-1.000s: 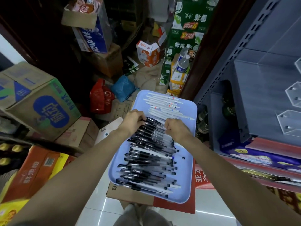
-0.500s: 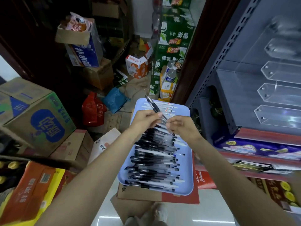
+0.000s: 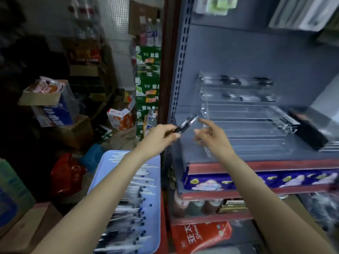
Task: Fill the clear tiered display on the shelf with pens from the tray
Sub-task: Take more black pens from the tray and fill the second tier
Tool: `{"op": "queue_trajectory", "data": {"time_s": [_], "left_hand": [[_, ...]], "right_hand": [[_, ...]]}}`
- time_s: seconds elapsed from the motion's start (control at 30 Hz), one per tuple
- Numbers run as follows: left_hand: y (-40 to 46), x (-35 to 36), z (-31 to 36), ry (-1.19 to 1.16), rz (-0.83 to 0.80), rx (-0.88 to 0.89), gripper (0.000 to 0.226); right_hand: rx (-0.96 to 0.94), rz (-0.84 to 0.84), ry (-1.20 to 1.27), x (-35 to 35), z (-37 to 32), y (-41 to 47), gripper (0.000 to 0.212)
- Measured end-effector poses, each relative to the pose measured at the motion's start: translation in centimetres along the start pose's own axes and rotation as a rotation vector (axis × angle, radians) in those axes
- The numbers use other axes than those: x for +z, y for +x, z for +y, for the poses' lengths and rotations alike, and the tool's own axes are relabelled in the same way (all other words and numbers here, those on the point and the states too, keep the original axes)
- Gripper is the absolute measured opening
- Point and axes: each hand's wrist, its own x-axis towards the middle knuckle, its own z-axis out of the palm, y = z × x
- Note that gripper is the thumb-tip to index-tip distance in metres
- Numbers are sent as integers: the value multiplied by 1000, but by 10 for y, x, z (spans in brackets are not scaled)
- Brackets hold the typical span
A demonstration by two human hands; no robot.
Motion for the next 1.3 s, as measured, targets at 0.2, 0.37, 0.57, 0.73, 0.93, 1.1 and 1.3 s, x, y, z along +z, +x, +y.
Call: {"op": "queue_trajectory", "data": {"time_s": [0.2,0.37,0.57,0.73,0.93,1.1,1.3], "left_hand": [[52,69,78,173,-38,142,11],[86,104,122,82,142,122,16],[123,111,139,-7,184,99,6],[164,113,151,46,261,93,5],[236,119,148,160,343,49,5],[277,133,151,275,342,-2,5],[302,147,153,419,309,-23,15]], "right_hand": [[-130,-8,86,-128,0,13,24],[-151,28,166,-203,6,26,15],[-154,90,191,-257,15,55,12],[-156,126,72,-280,12,92,12],[-145,354,-283,-323,21,148,16],[-41,338,-329,-341,30,173,32],[11,229,-302,-347,41,191,44]]}}
